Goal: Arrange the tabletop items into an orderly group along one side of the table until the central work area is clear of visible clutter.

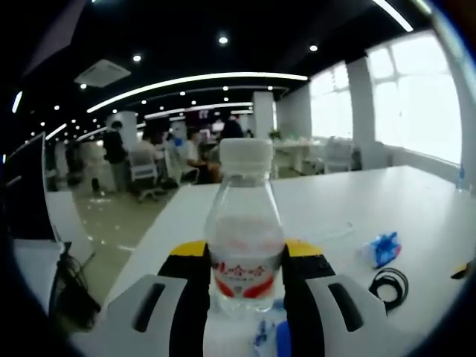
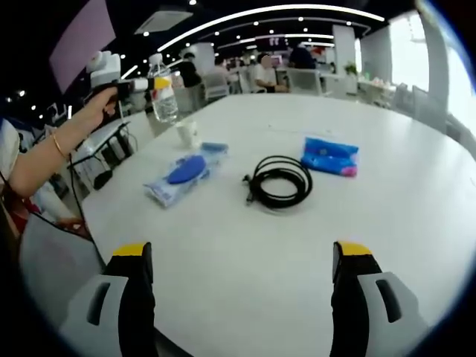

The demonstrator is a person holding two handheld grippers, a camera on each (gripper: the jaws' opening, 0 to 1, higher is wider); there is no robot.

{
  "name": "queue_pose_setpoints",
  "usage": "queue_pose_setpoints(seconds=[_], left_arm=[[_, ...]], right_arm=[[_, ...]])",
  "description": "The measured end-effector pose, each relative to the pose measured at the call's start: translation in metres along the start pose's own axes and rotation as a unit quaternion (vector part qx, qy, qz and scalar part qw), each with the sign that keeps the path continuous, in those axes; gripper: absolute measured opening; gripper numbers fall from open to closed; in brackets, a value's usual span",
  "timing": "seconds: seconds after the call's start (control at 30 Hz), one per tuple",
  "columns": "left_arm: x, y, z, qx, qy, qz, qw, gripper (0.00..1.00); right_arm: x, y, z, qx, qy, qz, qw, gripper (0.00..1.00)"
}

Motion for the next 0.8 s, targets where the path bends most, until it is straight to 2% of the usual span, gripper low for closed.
queue_pose_setpoints(seconds=[0.13, 0.23, 0.3, 0.47, 0.67, 0.8], left_arm=[[-0.001, -0.015, 0.003, 0.011, -0.002, 0.013, 0.9999, 0.35], [0.000, -0.030, 0.006, 0.012, -0.003, -0.010, 0.9999, 0.35], [0.001, -0.036, 0.009, 0.016, -0.004, -0.011, 0.9998, 0.35], [0.002, -0.049, 0.015, 0.030, -0.004, -0.011, 0.9995, 0.35], [0.000, -0.063, 0.025, 0.033, -0.001, -0.020, 0.9993, 0.35], [-0.002, -0.070, 0.033, 0.039, -0.005, -0.012, 0.9991, 0.35]], right_arm=[[0.002, -0.001, 0.000, 0.001, 0.001, -0.002, 1.0000, 0.99], [0.001, -0.001, 0.000, 0.002, -0.002, -0.004, 1.0000, 0.99], [-0.001, 0.000, 0.000, 0.001, -0.007, -0.006, 1.0000, 0.99], [-0.002, 0.001, 0.001, -0.002, -0.014, -0.006, 0.9999, 0.99], [-0.004, 0.000, 0.004, 0.000, -0.025, -0.009, 0.9996, 0.99], [-0.003, 0.000, 0.006, -0.001, -0.033, -0.012, 0.9994, 0.99]])
Point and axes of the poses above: the point that each gripper's makers call its tool centre point, and the gripper's own axes: z roughly forward along the fingers, y roughly to its right, x roughly out of its top, the point moved 10 cm from there along -z, roughly backward along the fingers, and after that the axes turned 14 degrees about -z, right-handed, at the moved point
